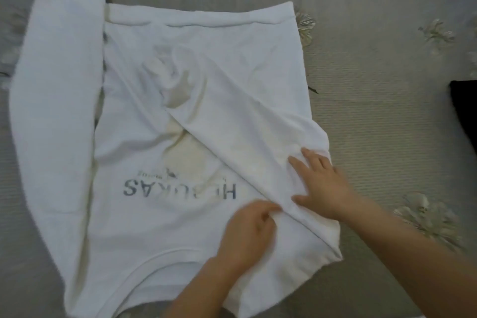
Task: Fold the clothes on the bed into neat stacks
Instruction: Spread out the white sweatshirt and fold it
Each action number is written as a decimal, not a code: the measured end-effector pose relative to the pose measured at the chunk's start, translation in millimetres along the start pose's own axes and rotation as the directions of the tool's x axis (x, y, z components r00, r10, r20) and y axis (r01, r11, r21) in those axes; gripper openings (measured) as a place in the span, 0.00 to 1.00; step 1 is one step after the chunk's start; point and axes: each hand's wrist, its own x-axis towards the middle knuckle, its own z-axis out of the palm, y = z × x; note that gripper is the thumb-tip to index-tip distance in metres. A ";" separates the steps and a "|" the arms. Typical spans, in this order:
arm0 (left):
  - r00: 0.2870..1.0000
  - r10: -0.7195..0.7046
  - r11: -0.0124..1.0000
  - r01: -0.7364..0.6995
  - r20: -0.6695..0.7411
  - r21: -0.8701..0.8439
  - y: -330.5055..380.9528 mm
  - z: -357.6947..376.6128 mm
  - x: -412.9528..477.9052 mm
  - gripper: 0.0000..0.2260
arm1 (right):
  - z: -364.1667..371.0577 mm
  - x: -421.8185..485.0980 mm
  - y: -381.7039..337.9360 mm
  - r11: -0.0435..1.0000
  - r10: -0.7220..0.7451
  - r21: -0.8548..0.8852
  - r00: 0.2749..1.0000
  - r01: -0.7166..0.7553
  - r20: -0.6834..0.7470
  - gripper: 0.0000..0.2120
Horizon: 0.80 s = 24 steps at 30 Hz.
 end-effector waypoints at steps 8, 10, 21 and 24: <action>0.660 -0.538 0.833 0.320 -0.525 -0.452 -36.2 -175.2 120.8 0.15 | -8.3 36.7 -57.3 0.986 -0.023 0.160 0.996 0.037 -0.091 0.42; 0.670 -0.546 0.825 0.326 -0.503 -0.460 -36.9 -196.0 152.1 0.15 | -3.1 42.0 -65.1 0.990 0.017 0.138 0.998 -0.009 -0.057 0.45; 0.738 -0.607 0.546 0.117 -0.296 -0.829 -16.4 -266.0 233.5 0.15 | -17.4 54.9 -73.8 0.988 0.049 0.157 0.940 0.005 -0.337 0.37; 0.716 -0.648 0.558 0.215 -0.260 -0.801 -36.2 -285.7 231.5 0.16 | -18.9 68.4 -87.6 0.993 -0.016 0.104 0.936 0.056 -0.351 0.37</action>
